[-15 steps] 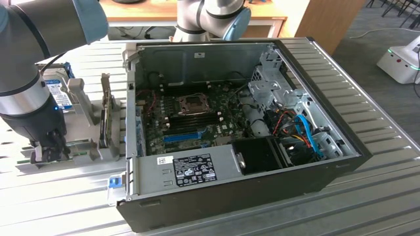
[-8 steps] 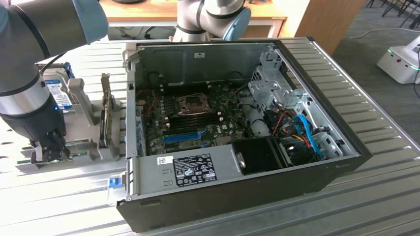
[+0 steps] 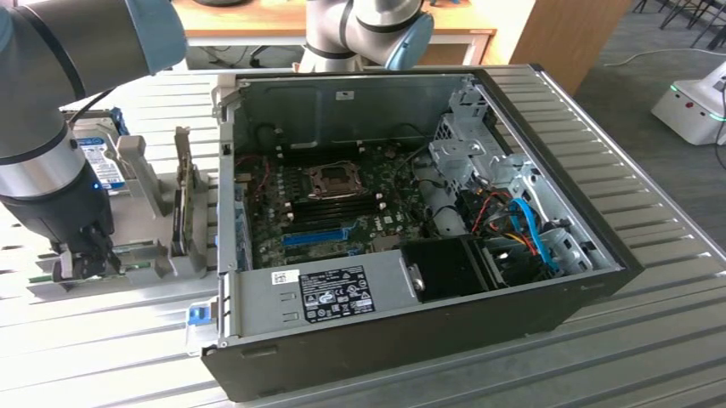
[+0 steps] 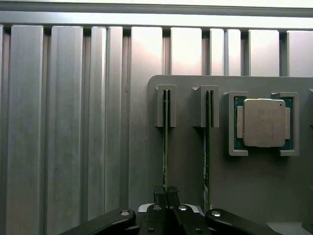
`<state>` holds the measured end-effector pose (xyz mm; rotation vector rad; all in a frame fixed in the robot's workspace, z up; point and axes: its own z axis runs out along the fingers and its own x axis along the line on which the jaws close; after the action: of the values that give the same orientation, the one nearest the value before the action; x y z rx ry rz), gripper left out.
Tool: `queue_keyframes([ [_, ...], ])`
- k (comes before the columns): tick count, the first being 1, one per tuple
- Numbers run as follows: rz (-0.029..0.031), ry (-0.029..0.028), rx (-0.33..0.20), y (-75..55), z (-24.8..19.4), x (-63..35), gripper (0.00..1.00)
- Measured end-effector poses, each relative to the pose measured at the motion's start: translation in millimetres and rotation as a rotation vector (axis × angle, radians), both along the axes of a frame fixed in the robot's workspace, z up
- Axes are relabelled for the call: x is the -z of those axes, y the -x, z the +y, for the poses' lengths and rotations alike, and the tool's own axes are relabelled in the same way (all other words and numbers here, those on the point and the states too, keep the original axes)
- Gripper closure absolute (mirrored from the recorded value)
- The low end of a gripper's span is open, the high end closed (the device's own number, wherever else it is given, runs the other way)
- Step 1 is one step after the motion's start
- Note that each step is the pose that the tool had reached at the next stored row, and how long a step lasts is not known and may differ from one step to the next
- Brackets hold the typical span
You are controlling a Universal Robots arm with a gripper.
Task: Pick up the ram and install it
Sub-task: 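Pick up the ram and move it above insertion slot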
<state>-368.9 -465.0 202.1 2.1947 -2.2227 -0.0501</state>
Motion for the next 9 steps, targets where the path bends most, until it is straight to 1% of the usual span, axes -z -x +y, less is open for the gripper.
queue_keyframes([
  [9, -0.0001, -0.0001, 0.000, 0.0, 0.0, -9.0, 0.88],
])
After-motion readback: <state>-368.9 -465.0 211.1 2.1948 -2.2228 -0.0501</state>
